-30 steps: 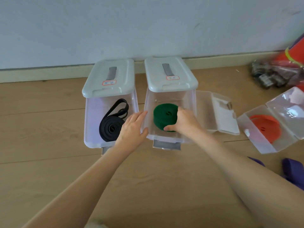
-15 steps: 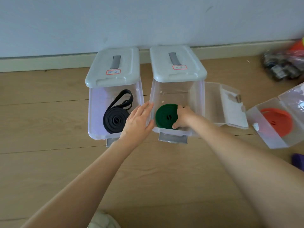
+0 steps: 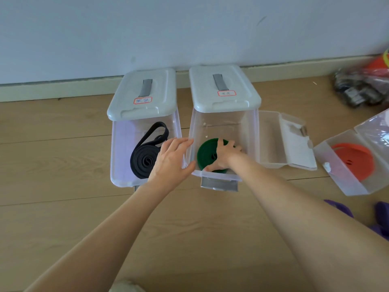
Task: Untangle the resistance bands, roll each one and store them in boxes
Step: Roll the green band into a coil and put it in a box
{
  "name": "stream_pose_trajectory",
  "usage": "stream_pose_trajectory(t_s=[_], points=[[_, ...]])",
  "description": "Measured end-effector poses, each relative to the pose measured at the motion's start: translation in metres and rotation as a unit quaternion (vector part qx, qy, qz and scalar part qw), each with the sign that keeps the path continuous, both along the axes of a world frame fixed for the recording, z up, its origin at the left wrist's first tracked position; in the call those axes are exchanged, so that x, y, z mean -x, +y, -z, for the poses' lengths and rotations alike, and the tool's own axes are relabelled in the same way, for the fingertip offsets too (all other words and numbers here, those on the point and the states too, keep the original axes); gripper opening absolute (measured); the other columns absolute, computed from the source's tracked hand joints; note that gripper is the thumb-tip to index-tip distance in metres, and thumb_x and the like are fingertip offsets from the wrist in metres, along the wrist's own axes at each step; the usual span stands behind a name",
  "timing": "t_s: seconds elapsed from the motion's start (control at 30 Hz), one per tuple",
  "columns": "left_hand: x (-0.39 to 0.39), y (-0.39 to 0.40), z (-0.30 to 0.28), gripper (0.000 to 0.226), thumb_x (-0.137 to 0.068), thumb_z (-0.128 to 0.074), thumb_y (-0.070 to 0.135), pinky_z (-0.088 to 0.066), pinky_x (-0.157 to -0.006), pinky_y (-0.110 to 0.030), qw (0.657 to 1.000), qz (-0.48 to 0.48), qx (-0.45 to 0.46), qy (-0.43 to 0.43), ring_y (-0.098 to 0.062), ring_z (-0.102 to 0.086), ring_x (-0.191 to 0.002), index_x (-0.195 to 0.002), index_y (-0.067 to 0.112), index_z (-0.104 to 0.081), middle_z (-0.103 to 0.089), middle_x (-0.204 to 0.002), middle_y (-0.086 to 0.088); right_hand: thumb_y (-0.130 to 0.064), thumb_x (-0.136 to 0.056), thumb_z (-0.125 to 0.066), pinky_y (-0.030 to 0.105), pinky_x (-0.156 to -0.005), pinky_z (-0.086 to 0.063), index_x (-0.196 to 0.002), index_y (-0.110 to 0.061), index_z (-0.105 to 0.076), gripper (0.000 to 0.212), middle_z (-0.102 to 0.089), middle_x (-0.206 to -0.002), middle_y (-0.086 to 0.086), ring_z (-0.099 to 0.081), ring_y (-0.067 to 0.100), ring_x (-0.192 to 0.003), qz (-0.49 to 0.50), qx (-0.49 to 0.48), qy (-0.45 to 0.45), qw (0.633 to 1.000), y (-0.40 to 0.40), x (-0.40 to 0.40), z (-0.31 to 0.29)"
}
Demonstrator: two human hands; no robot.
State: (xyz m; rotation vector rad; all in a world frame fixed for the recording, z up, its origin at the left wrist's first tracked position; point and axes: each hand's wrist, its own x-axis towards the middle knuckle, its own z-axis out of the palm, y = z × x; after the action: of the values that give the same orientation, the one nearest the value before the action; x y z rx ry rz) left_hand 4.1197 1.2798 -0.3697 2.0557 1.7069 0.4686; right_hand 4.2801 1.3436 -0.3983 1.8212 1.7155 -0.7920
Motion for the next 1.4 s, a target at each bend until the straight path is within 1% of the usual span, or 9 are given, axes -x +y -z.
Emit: stream_pose_trajectory(t_s=[0.27,0.43,0.57,0.77,0.97,1.03,1.13,1.2,1.4], points=[[0.002,-0.001,0.005,0.054,-0.082,-0.066,0.022,-0.032,-0.104,-0.038,1.000,-0.008,-0.017,-0.008,-0.024,-0.035,-0.128,-0.133,0.014,-0.049,-0.053,-0.128,-0.001,-0.061,-0.064,-0.070,0.046,-0.094,-0.038,-0.146,-0.009,0.004,0.123,-0.017,-0.144,0.020,-0.029,0.042,-0.125,0.017,-0.045,0.034,0.998,-0.002,0.005,0.014],[0.001,-0.002,0.004,0.055,-0.083,-0.065,0.026,-0.032,-0.100,-0.038,1.000,-0.016,-0.015,0.012,-0.021,-0.035,-0.129,-0.134,0.017,-0.048,-0.051,-0.131,0.001,-0.066,-0.063,-0.065,0.044,-0.095,-0.036,-0.142,-0.014,-0.019,0.105,-0.030,-0.135,0.015,-0.033,0.038,-0.124,0.055,-0.095,0.084,0.990,-0.010,0.000,-0.032],[0.000,-0.002,-0.003,0.054,-0.085,-0.062,0.027,-0.030,-0.101,-0.039,0.999,-0.011,0.005,0.047,-0.020,-0.032,-0.130,-0.136,0.019,-0.046,-0.049,-0.133,0.003,-0.058,-0.059,-0.069,0.042,-0.091,-0.040,-0.139,-0.018,-0.020,0.103,-0.034,-0.128,0.012,-0.038,0.035,-0.117,0.050,-0.164,0.149,0.974,-0.044,-0.026,-0.082],[-0.021,-0.005,-0.025,0.052,-0.090,-0.053,0.026,-0.013,-0.111,-0.039,0.988,-0.040,0.049,0.141,-0.021,-0.016,-0.138,-0.139,0.019,-0.038,-0.029,-0.149,0.005,-0.048,-0.063,-0.073,0.034,-0.087,-0.036,-0.135,-0.015,-0.031,0.090,-0.039,-0.127,0.010,-0.041,0.028,-0.118,0.200,-0.215,0.260,0.920,-0.064,-0.073,-0.122],[-0.131,-0.018,-0.044,0.044,-0.077,-0.052,0.000,-0.029,-0.104,-0.037,0.993,0.078,-0.072,0.046,-0.032,-0.043,-0.122,-0.122,-0.001,-0.052,-0.047,-0.133,-0.016,-0.042,-0.065,-0.076,0.036,-0.100,-0.034,-0.143,-0.012,-0.023,0.099,-0.039,-0.138,0.010,-0.038,0.027,-0.128,0.317,-0.229,0.285,0.875,-0.092,-0.156,-0.103],[-0.176,-0.022,-0.034,0.050,-0.081,-0.048,0.003,-0.025,-0.107,-0.036,0.985,0.144,-0.066,0.074,-0.032,-0.039,-0.126,-0.130,-0.001,-0.044,-0.042,-0.138,-0.017,-0.039,-0.065,-0.077,0.038,-0.097,-0.041,-0.137,-0.013,-0.033,0.088,-0.047,-0.133,0.007,-0.043,0.025,-0.124,0.367,-0.228,0.291,0.854,-0.099,-0.187,-0.091],[-0.230,-0.020,-0.002,0.060,-0.090,-0.038,0.009,-0.015,-0.113,-0.036,0.968,0.177,-0.008,0.177,-0.031,-0.022,-0.138,-0.144,-0.001,-0.016,-0.022,-0.150,-0.018,-0.033,-0.069,-0.077,0.032,-0.071,-0.052,-0.132,-0.015,-0.039,0.075,-0.052,-0.119,0.000,-0.054,0.021,-0.104,0.445,-0.218,0.320,0.807,-0.105,-0.224,-0.075],[-0.257,-0.010,0.017,0.062,-0.091,-0.039,0.012,-0.019,-0.111,-0.037,0.964,0.156,0.028,0.214,-0.031,-0.023,-0.137,-0.145,0.003,-0.010,-0.020,-0.150,-0.017,-0.031,-0.070,-0.078,0.032,-0.076,-0.052,-0.132,-0.015,-0.040,0.075,-0.051,-0.112,-0.003,-0.055,0.018,-0.100,0.472,-0.217,0.336,0.786,-0.109,-0.245,-0.062],[-0.300,0.026,0.056,0.036,-0.092,-0.048,0.016,-0.034,-0.095,-0.033,0.943,0.177,-0.045,0.277,-0.026,-0.035,-0.122,-0.126,0.008,-0.044,-0.043,-0.131,-0.009,-0.024,-0.070,-0.079,0.036,-0.083,-0.053,-0.119,-0.032,-0.035,0.066,-0.049,-0.094,-0.020,-0.057,0.018,-0.102,0.480,-0.203,0.392,0.758,-0.122,-0.274,-0.032]])
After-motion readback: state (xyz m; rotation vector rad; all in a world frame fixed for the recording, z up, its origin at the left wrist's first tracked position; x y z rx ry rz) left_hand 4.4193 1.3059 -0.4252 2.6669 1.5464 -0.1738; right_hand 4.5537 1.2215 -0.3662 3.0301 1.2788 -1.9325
